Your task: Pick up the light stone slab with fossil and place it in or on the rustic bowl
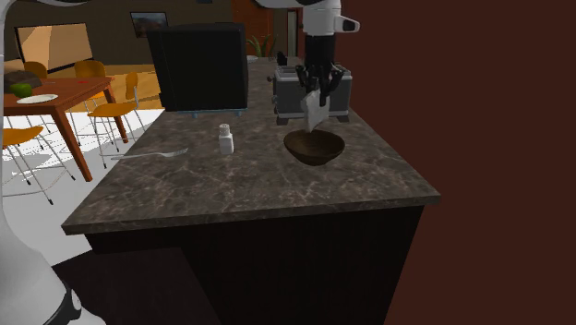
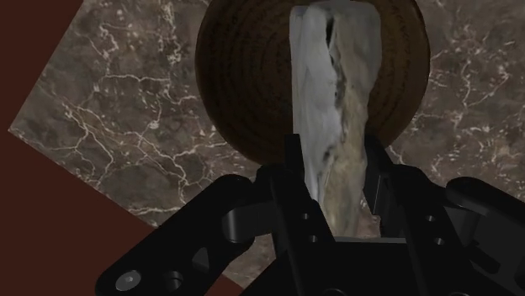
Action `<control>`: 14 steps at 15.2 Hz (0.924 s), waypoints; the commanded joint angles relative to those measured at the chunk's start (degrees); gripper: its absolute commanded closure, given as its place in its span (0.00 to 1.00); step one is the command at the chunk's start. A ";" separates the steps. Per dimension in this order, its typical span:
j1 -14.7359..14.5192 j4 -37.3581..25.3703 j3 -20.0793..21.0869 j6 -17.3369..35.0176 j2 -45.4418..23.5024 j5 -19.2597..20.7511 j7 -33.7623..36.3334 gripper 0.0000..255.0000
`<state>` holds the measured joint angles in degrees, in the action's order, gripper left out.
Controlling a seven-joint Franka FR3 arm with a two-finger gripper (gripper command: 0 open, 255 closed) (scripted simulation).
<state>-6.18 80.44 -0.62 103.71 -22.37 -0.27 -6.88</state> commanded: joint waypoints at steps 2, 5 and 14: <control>0.07 2.08 -0.03 2.25 -0.11 -0.02 -0.12 1.00; 0.07 4.05 -0.03 4.45 -0.34 -0.02 -0.13 1.00; 0.07 6.08 -0.02 6.88 -0.74 -0.03 -0.14 1.00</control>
<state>-6.11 86.52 -0.64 110.57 -23.13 -0.29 -7.02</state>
